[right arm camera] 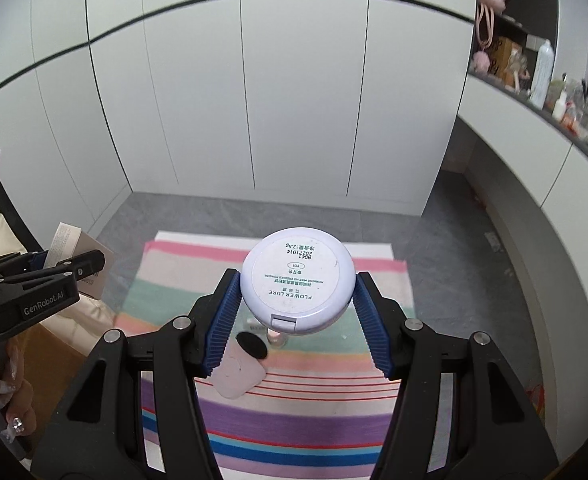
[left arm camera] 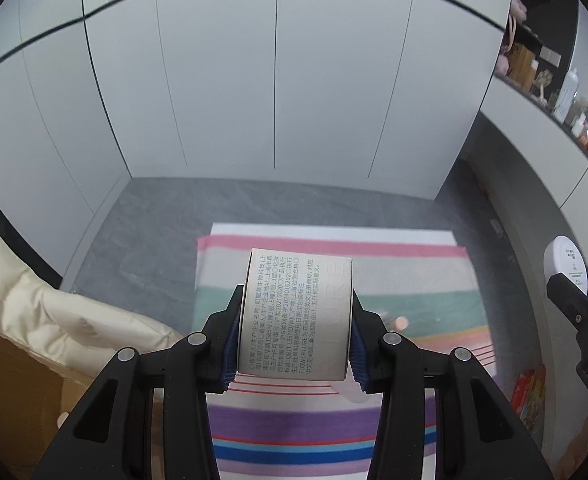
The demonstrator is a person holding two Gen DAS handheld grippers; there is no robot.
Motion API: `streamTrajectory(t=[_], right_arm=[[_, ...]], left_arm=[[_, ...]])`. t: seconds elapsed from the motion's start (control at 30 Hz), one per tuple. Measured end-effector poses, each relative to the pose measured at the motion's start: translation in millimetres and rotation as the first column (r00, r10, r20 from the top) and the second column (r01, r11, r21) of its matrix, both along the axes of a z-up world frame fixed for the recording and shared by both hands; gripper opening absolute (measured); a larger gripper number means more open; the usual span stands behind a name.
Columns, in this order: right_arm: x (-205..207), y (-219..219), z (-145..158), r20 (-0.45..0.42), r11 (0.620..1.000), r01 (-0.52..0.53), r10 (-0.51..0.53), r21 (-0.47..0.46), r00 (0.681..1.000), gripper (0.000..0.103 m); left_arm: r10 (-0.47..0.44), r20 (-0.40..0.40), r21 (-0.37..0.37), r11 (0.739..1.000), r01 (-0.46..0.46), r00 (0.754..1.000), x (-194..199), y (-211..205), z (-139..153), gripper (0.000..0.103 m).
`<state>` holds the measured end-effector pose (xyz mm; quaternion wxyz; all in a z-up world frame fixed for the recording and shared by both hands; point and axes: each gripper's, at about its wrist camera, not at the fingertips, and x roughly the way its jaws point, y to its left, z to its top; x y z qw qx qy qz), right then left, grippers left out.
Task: Organize objects
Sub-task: 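Lift and carry the cream box and white compact toward the cardboard box with both grippers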
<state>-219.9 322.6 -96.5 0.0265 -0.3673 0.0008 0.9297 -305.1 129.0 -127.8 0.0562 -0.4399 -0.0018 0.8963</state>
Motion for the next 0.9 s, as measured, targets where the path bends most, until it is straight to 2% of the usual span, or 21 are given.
streamTrajectory(t=[0.3, 0.47, 0.7, 0.9], right_arm=[[22, -3, 81, -0.055, 1.0, -0.015, 0.016, 0.017, 0.998, 0.06], [35, -8, 118, -0.073, 0.999, -0.016, 0.018, 0.027, 0.997, 0.06], [56, -16, 151, -0.124, 0.999, -0.023, 0.026, 0.028, 0.992, 0.06], [64, -21, 153, -0.134, 0.999, -0.024, 0.027, 0.025, 0.991, 0.06]], left_arm=[[-0.007, -0.088, 0.011, 1.0, 0.008, 0.996, 28, 3, 83, 0.045], [-0.009, -0.121, 0.028, 1.0, 0.012, 0.993, 42, 2, 115, 0.045], [-0.005, -0.139, 0.012, 1.0, 0.006, 0.99, 59, 4, 146, 0.045], [-0.008, -0.138, 0.002, 1.0, 0.009, 0.99, 69, 9, 152, 0.045]])
